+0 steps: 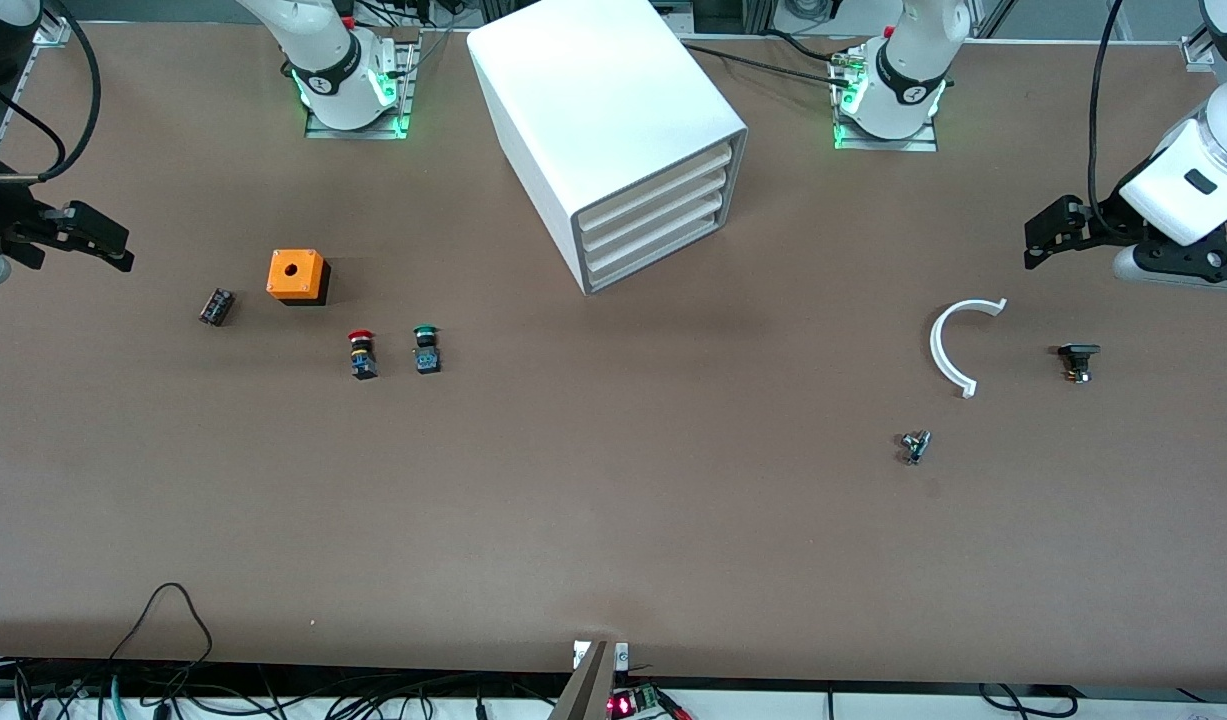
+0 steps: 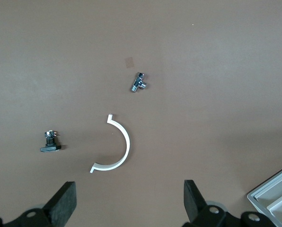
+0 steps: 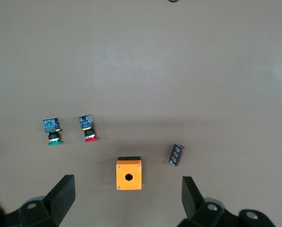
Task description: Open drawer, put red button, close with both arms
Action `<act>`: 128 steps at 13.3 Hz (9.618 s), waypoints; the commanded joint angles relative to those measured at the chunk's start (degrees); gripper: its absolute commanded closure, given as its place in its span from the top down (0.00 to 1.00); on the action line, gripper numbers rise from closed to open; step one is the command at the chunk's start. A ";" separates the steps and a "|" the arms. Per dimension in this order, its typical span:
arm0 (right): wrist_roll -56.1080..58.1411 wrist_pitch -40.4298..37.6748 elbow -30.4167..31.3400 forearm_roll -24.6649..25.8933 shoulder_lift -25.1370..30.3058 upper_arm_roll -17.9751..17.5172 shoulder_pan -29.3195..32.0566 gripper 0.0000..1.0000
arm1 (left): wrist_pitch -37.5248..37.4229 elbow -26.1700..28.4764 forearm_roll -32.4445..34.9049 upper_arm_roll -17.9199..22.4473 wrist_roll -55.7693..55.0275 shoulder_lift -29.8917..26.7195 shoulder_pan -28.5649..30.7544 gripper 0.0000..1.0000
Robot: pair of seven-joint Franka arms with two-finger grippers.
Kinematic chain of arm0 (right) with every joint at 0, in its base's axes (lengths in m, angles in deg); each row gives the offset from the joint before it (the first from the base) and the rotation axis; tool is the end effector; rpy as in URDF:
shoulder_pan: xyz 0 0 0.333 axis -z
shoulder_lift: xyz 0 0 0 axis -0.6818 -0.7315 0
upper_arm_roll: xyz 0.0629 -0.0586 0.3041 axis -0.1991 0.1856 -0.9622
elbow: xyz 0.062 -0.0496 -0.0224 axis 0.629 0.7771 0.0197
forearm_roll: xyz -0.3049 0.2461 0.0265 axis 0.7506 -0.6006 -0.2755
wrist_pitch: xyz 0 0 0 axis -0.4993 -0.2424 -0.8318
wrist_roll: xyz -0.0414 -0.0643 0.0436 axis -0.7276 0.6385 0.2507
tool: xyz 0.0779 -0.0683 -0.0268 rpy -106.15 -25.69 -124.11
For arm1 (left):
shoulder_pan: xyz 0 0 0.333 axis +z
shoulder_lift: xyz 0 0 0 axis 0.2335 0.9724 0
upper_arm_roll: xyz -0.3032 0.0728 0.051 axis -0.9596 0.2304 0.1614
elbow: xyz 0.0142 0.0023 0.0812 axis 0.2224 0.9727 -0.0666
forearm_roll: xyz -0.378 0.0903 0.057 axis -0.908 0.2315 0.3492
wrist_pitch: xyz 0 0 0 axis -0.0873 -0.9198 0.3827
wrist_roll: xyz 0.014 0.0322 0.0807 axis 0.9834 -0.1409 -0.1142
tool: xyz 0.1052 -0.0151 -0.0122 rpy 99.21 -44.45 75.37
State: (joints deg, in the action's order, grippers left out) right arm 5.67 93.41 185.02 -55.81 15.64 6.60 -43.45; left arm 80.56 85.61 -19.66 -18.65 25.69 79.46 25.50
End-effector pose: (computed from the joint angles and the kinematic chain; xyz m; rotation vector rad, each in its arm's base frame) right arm 0.5625 -0.0243 0.5892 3.0900 -0.0046 0.0220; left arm 0.5535 -0.0278 0.5886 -3.1254 0.1634 -0.0024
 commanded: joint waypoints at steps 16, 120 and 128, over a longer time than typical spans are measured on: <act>0.25 -1.75 -0.08 -0.57 -6.33 -0.16 -2.86 1.00 | -1.79 -2.04 1.04 -0.86 0.70 2.22 -0.22 1.00; 18.40 18.03 -20.82 2.77 -22.79 -13.44 -28.38 1.00 | 13.79 6.79 -1.86 -1.21 -13.67 8.99 0.31 1.00; -28.29 1.90 -13.61 3.13 -21.38 -10.72 -17.73 1.00 | 47.58 27.21 -1.95 -7.28 -49.62 15.05 -10.14 1.00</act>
State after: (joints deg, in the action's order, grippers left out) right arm -14.02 101.88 170.10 -52.55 -8.05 -4.88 -61.34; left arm 124.30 109.31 -20.69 -25.92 -17.95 95.78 17.71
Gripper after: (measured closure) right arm 0.000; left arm 0.000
